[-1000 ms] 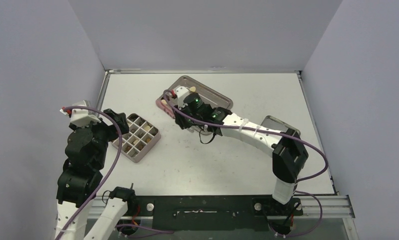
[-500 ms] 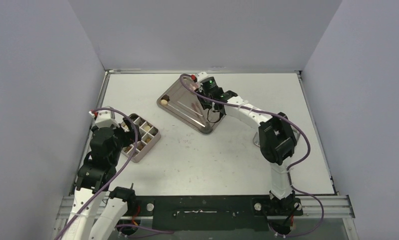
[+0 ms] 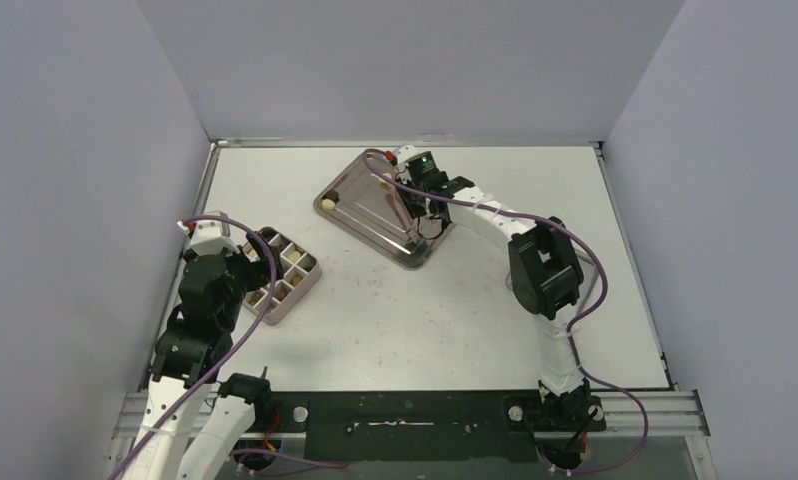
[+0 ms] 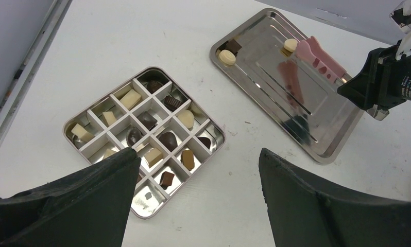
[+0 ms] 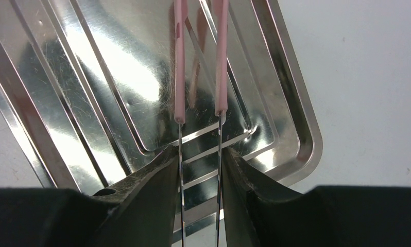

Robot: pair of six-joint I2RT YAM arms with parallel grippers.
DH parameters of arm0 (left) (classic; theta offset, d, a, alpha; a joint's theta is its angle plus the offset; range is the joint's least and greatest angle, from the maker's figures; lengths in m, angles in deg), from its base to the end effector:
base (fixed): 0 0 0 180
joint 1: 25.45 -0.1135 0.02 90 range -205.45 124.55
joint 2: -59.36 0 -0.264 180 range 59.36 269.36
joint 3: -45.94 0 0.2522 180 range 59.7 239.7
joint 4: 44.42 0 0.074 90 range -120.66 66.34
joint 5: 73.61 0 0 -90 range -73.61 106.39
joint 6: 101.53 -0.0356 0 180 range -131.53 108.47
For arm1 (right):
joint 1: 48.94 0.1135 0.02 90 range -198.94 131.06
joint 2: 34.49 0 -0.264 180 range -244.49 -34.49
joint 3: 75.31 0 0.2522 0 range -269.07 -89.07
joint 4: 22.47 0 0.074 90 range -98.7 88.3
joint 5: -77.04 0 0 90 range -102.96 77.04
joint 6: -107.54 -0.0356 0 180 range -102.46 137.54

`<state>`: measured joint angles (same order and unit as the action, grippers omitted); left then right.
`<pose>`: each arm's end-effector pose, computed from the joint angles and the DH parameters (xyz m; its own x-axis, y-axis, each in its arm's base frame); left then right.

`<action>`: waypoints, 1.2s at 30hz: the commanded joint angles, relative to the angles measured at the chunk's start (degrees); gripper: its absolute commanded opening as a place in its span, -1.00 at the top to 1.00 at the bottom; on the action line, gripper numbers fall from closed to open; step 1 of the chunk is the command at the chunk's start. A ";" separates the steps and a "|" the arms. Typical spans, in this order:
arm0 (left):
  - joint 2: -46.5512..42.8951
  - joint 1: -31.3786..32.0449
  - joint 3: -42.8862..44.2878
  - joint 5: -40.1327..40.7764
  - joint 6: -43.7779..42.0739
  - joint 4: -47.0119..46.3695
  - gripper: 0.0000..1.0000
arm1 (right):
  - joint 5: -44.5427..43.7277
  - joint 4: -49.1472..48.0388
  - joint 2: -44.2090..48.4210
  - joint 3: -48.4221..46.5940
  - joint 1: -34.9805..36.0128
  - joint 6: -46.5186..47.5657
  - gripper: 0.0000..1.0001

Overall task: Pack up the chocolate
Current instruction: Pick up the fake chocolate from the plate.

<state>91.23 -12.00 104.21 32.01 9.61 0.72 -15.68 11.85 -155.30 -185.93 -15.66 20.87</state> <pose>0.1231 -0.0196 0.3302 -0.2828 -0.2895 -0.9145 -0.1351 0.9559 -0.2608 0.4035 0.2628 0.2188 -0.5549 -0.4336 -0.7100 -0.5530 0.8298 -0.0746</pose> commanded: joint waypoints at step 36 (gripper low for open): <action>-0.04 0.16 2.86 0.55 -0.69 -2.33 -0.66 | 4.49 -1.87 2.47 -4.67 0.95 -1.48 0.67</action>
<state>91.26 -12.00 104.21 32.05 9.18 0.32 -13.08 13.25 -162.41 -193.05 -15.53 22.44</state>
